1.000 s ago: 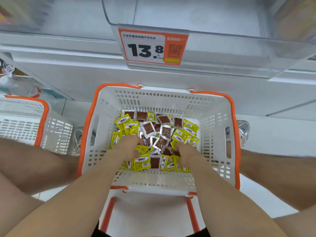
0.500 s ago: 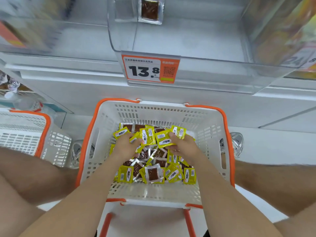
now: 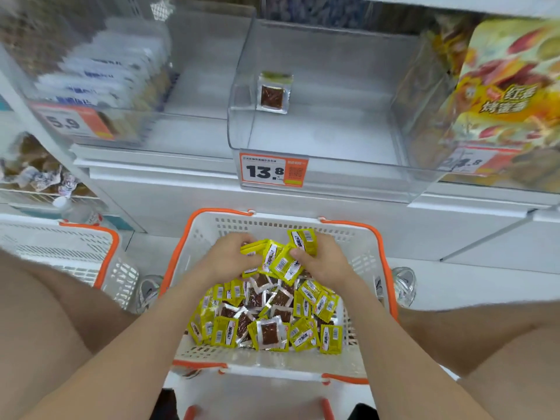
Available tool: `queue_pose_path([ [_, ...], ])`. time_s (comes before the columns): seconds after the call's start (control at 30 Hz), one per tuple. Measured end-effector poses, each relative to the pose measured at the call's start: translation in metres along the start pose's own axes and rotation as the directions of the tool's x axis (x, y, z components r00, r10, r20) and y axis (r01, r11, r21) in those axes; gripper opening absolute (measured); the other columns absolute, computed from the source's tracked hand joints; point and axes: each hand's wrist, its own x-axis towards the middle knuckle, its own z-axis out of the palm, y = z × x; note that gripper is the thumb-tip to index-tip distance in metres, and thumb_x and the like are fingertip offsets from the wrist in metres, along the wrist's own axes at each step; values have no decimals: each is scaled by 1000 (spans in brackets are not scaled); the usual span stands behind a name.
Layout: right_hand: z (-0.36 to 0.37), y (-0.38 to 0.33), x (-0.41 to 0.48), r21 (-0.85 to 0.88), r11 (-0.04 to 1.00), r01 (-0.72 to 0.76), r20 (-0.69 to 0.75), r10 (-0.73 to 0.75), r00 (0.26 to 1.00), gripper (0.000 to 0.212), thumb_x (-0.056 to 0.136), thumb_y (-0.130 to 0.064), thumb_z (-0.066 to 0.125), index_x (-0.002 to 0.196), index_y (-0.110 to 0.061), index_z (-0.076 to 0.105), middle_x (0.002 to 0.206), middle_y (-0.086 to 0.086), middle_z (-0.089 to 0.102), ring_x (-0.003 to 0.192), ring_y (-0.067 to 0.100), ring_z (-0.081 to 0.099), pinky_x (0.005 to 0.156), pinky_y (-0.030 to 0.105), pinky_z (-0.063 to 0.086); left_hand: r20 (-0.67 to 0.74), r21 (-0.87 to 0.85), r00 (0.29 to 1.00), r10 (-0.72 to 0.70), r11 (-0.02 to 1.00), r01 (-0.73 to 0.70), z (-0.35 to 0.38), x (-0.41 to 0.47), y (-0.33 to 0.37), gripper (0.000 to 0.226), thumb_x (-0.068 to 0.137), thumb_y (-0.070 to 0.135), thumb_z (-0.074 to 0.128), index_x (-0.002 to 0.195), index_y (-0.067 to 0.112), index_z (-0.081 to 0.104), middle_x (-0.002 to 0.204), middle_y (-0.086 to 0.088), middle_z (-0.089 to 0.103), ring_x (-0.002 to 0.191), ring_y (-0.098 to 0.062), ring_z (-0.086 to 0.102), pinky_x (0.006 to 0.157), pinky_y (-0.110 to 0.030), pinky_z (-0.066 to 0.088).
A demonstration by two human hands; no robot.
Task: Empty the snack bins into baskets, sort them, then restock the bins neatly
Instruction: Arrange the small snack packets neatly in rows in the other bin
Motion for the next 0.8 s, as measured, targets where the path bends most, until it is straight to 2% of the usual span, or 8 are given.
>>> queue_pose_path([
  [0.07,-3,-12,-5,-42,999,-2,32,4,999,39,86,-57,76,100,-21,68,86,8,74,77,24,73,73,55,61,83,25,995,57,998,-59,-15,-8,17,7,93,15,74,90,21,73,82,-3,73,67,-14,72,56,-30,57],
  [0.23,-21,-58,-26,-77,994,83,66,-78,995,12,95,-25,75,106,-24,71,94,1,78,88,24,76,83,53,61,17,-58,998,59,997,-58,-37,-21,41,20,86,33,78,103,23,70,125,-1,71,106,-24,72,72,-35,55],
  [0.3,-31,-70,-31,-47,997,69,-15,-70,997,6,95,-21,75,98,-17,71,93,6,77,89,22,74,89,52,58,16,-157,1000,3,988,0,-38,-26,44,23,90,21,76,110,18,67,121,-8,69,100,-21,72,73,-36,60],
  [0.43,-43,-95,-45,142,989,-37,-88,50,995,6,97,-21,73,96,-15,73,95,7,79,92,28,76,90,52,61,16,-376,998,-56,925,58,-32,-34,48,31,96,13,70,127,16,67,128,-10,69,110,-27,71,81,-47,65],
  [0.5,-41,-103,-54,272,960,-59,-181,111,977,3,96,-17,74,96,-14,72,95,8,80,88,27,77,80,45,64,-25,-488,998,-57,872,37,-24,-40,56,19,103,14,61,118,19,72,122,-5,73,113,-25,69,94,-51,61],
  [0.63,-17,-95,-69,635,759,-142,-248,375,893,24,91,-17,80,105,-4,65,93,10,74,77,23,68,76,41,62,-146,-706,986,-82,707,-46,3,-55,74,24,111,15,46,120,18,68,123,-8,74,115,-27,69,99,-51,57],
  [0.7,-2,-86,-72,695,698,-174,-234,448,863,34,89,-20,83,108,1,65,85,9,69,68,23,60,69,40,57,-176,-762,982,-70,641,-91,16,-59,82,26,113,20,40,123,13,63,121,-14,74,113,-33,71,101,-54,56],
  [0.8,13,-82,-73,707,687,-168,-247,462,852,18,91,-15,80,98,-2,69,75,8,69,58,21,58,57,33,48,-151,-828,988,-35,551,-107,25,-62,93,31,110,30,46,123,6,60,120,-26,70,112,-41,70,103,-57,53],
])
